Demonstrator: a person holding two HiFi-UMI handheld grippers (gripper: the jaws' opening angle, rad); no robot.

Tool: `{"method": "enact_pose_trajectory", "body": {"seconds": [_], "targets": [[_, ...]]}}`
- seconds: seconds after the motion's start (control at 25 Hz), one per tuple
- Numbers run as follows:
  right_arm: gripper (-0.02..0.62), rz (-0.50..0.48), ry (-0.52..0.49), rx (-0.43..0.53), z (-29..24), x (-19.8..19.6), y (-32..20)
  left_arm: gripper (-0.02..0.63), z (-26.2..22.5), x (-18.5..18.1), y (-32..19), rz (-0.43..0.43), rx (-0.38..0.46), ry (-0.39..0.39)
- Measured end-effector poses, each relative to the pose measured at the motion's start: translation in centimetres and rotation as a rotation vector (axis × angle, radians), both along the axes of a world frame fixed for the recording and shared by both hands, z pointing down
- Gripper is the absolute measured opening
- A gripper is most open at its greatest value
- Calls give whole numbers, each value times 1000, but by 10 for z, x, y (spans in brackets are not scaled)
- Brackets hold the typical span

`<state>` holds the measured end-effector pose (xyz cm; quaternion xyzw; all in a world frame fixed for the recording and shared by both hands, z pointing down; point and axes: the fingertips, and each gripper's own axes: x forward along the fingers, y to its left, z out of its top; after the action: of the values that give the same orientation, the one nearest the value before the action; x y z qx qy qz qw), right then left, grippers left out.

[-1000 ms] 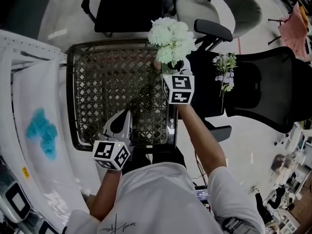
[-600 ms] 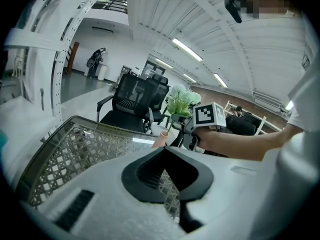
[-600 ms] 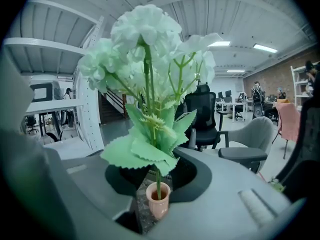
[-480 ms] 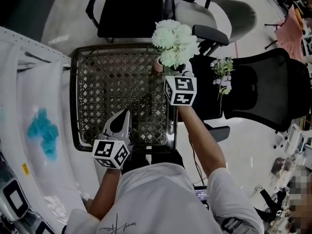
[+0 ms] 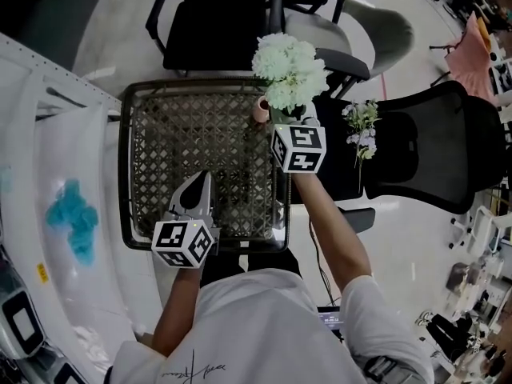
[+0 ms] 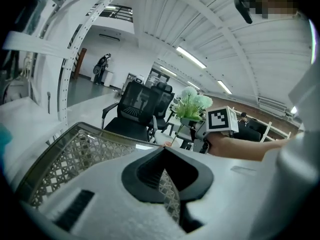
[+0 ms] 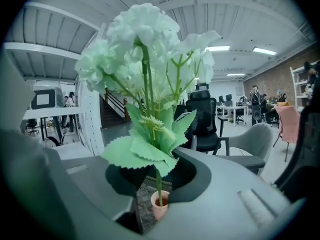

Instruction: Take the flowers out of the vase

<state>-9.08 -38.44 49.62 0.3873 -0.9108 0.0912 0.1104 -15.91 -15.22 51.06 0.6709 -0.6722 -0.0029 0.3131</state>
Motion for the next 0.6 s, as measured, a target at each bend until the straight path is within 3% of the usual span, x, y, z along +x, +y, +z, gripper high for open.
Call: {"method": "enact_pose_trajectory", "body": {"seconds": [0.12,0.6], "targets": [[98,1,-2,1,-6,3,2,2,-7,4,0,6,14,-34],[97,5,-21,20,-26,12,16,0,-10,9,13,1,36,-14]]}}
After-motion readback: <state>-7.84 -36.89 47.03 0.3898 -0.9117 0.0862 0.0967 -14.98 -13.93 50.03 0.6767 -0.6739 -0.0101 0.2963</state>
